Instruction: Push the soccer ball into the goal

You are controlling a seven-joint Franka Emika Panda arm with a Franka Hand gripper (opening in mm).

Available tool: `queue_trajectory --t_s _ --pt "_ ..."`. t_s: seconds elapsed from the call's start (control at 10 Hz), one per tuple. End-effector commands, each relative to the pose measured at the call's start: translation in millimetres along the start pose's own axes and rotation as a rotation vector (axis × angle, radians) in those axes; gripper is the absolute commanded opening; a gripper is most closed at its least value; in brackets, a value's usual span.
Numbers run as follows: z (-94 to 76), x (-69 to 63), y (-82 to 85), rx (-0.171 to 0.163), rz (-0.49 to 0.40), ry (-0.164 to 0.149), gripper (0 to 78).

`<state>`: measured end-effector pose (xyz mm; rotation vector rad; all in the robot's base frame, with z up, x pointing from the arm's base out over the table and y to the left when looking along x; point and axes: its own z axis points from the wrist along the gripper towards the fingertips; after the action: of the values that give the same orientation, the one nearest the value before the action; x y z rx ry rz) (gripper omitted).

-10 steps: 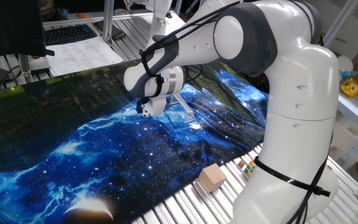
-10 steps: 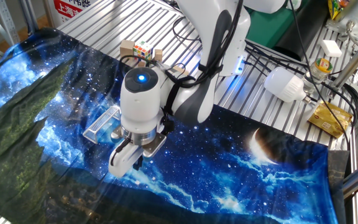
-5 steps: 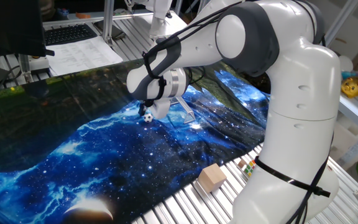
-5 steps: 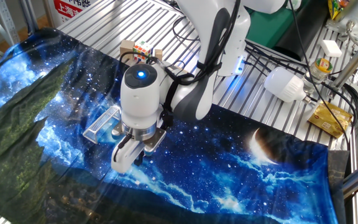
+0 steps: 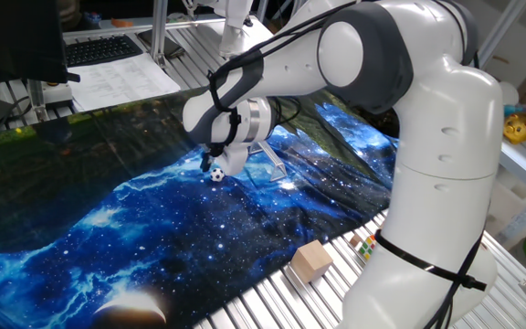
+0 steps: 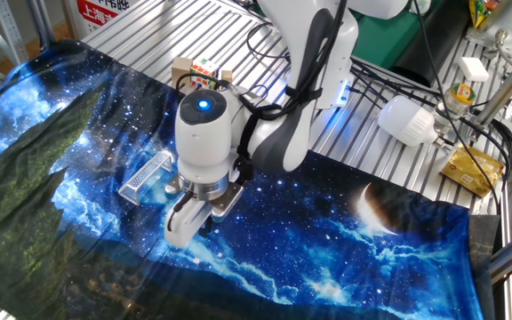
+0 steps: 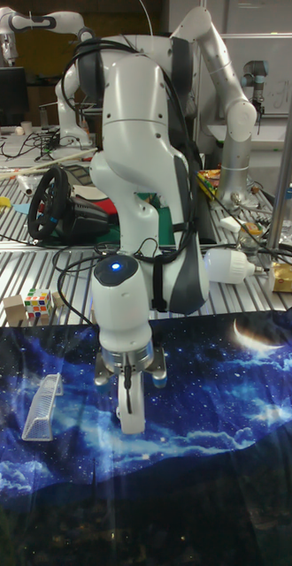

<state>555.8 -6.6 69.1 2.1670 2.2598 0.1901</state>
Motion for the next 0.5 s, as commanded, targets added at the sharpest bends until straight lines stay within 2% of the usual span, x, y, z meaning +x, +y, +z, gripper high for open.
queue_trajectory --t_s 0.1,0.5 --pt "-5.4 8.7 -2.5 0.017 -0.027 0.012 0.0" --pt "-1.5 8.6 -10.1 0.050 -0.117 -0.005 0.0"
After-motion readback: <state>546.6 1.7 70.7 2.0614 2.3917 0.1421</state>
